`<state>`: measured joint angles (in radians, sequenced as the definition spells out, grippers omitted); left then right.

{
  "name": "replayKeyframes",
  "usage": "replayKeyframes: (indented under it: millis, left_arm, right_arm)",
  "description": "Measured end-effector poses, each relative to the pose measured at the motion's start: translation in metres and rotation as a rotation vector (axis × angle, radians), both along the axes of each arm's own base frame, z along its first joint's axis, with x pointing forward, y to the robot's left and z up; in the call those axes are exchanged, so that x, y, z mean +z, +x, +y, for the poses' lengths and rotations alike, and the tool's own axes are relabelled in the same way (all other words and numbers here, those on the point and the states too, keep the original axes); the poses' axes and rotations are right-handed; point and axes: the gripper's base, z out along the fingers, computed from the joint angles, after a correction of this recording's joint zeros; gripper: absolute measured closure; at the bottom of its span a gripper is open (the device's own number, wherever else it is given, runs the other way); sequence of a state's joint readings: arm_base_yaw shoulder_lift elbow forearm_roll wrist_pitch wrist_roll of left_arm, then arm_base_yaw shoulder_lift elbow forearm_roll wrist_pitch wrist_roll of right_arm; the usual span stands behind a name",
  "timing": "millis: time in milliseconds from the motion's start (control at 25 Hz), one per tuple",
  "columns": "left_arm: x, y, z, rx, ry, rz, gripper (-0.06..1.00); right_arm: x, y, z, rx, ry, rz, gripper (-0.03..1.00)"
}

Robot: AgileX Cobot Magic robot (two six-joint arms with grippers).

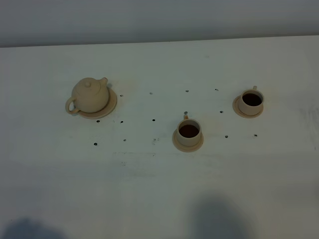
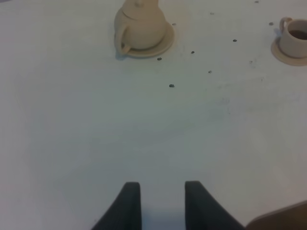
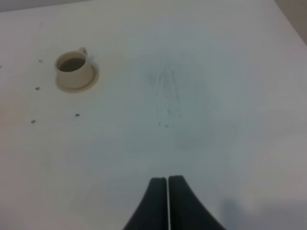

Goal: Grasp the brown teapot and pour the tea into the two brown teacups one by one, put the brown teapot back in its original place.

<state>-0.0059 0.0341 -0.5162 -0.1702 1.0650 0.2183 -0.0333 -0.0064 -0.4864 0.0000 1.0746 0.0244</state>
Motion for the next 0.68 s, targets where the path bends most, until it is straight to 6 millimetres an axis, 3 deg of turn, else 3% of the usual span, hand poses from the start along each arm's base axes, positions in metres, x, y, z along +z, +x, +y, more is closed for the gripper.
replayKeyframes:
  millis: [680]
  left_arm:
    - [0.0, 0.0, 0.0, 0.0, 0.0, 0.0, 0.66]
  right_arm:
    - [0.0, 0.0, 0.0, 0.0, 0.0, 0.0, 0.99]
